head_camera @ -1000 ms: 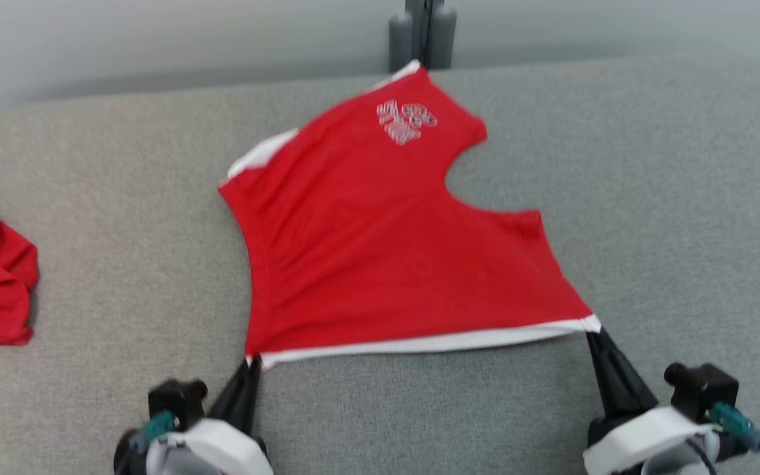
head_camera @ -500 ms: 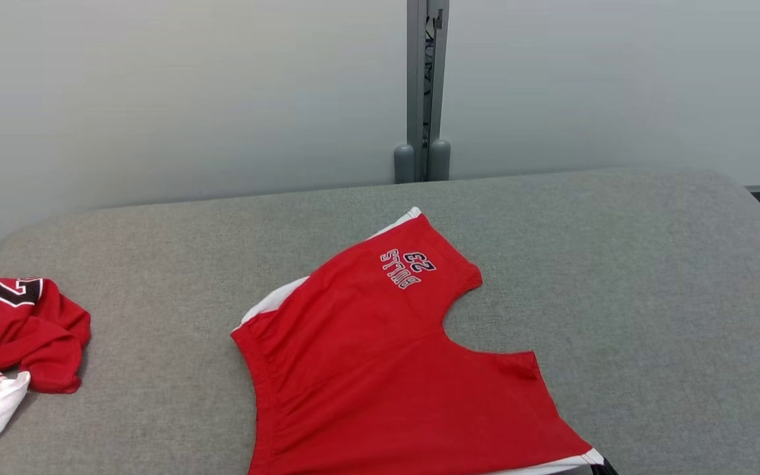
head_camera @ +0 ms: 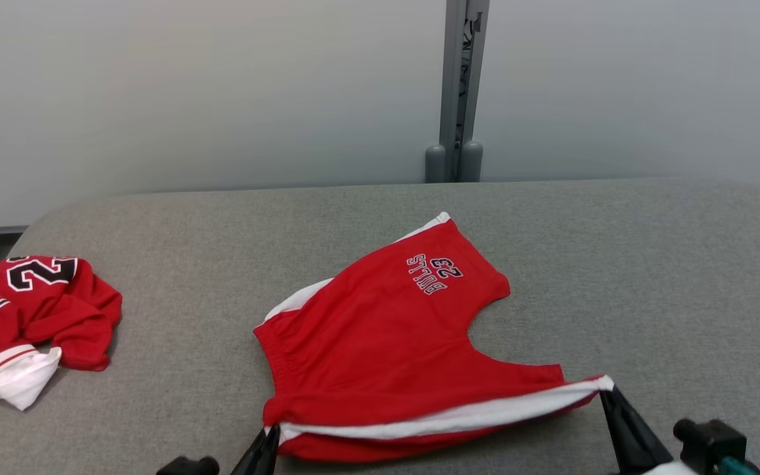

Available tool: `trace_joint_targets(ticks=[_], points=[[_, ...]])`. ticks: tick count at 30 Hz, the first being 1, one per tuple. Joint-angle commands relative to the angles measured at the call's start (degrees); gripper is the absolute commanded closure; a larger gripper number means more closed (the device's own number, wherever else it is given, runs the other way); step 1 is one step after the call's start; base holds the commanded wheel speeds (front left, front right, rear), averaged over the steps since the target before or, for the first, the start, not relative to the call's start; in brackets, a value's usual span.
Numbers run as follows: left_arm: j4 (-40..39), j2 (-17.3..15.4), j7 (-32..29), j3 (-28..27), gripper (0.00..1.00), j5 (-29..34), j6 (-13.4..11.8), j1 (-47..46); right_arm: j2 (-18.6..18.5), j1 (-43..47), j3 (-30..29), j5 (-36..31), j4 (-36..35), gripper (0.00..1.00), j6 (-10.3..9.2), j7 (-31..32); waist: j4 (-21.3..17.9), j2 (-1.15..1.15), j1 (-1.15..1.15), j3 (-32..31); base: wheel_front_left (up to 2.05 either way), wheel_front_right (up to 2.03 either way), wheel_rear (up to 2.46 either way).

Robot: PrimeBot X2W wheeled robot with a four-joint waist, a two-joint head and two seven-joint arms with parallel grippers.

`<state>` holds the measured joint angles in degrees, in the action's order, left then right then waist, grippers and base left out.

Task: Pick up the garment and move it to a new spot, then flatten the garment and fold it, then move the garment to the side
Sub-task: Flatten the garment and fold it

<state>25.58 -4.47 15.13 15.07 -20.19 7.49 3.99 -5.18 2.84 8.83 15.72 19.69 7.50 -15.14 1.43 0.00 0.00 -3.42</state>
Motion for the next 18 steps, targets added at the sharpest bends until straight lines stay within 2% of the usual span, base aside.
trace_joint_targets(ticks=[1, 6, 10, 18], points=[[-0.69, -0.19, 0.01, 0.24, 1.00, -0.39, -0.05, -1.85, -0.37, -1.91, -0.42, -0.43, 0.77, 1.00, -0.02, 0.00, 1.23, 0.00, 0.00, 1.30, 0.00, 0.00, 0.00], [-0.03, -0.05, 0.00, 1.80, 1.00, -1.09, -0.05, -7.62, -1.23, -11.79, -0.10, -1.88, 4.58, 1.00, -0.02, 0.01, 3.70, 0.00, 0.00, 4.29, 0.00, 0.00, 0.00], [1.65, 0.17, 0.01, 2.69, 1.00, -1.61, -0.05, -13.88, -2.85, -20.85, 1.17, -4.50, 7.66, 1.00, -0.02, 0.00, 5.58, 0.00, 0.00, 9.06, 0.00, 0.00, 0.00], [5.70, 1.20, 0.01, -0.14, 1.00, -0.98, -0.05, -23.44, -4.58, -35.24, 0.90, -7.24, 15.33, 1.00, -0.02, 0.00, 8.76, 0.00, 0.00, 16.54, 0.00, 0.00, 0.00]])
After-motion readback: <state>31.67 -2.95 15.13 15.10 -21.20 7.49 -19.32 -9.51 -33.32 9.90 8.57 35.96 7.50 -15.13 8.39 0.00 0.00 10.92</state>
